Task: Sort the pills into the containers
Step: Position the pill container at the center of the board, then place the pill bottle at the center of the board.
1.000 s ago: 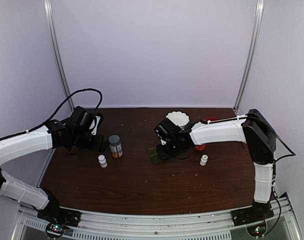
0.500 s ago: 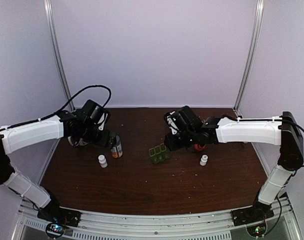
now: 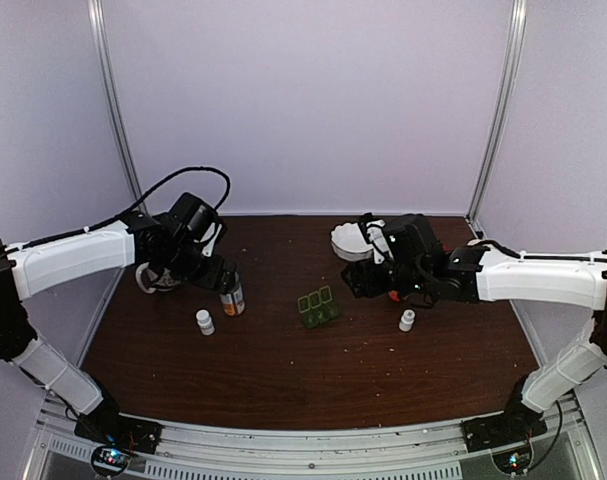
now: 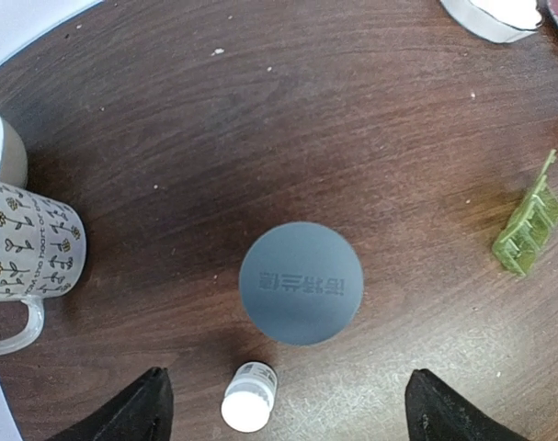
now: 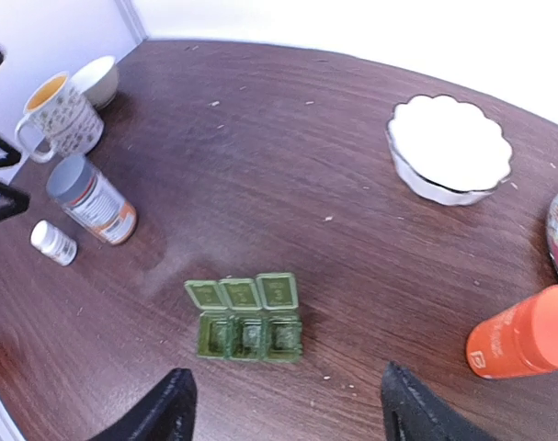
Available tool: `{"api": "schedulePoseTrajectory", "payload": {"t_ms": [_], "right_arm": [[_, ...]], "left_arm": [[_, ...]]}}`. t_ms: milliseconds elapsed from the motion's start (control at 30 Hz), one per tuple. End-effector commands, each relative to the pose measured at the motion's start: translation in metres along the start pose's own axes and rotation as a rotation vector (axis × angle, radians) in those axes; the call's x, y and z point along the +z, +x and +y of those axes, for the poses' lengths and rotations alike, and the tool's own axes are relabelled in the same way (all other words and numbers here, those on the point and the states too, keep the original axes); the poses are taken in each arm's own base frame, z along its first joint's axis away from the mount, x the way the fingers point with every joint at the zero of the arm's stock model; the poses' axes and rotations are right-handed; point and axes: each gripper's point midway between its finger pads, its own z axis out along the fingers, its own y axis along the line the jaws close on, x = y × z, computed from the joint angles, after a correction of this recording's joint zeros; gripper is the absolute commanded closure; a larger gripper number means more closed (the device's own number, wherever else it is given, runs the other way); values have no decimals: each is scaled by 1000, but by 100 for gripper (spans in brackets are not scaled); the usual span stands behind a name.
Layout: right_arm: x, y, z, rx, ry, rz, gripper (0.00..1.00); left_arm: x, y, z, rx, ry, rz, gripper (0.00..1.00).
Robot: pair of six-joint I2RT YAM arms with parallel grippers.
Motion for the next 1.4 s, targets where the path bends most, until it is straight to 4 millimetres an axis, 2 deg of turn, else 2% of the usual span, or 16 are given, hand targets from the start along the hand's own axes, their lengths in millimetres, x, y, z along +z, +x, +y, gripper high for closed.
{"api": "schedulePoseTrajectory", "payload": {"t_ms": [0,300,433,500,700,800,900,1033,1167,1233,1367], "right_arm": [[-9,12,-41,64,109,6,24],[-24,77,-103,197,261,182,16],[-24,100,-115,225,302,278,3],[-22,109,-118,228,318,309,1],[-13,125,-124,258,330,365,21],[-9,132,-127,262,343,392,33],[-8,134,-129,266,354,383,37],[-4,132,-127,264,341,394,52],[-1,134,-128,259,350,399,53],[0,133,-127,260,343,401,62],[0,130,-127,244,345,397,72]], "left_arm": [[-24,-26,-12,23,74,-88,10],[-61,-55,-32,39,208,-299,12],[-82,-61,-37,37,271,-411,12],[-87,-59,-38,44,292,-443,13],[-113,-58,-31,29,317,-583,13],[-120,-56,-29,36,315,-602,12],[-118,-54,-29,42,315,-598,12],[-116,-53,-29,43,314,-586,13],[-115,-52,-29,43,316,-584,13],[-116,-51,-29,42,316,-586,13],[-118,-51,-28,43,316,-592,13]]}}
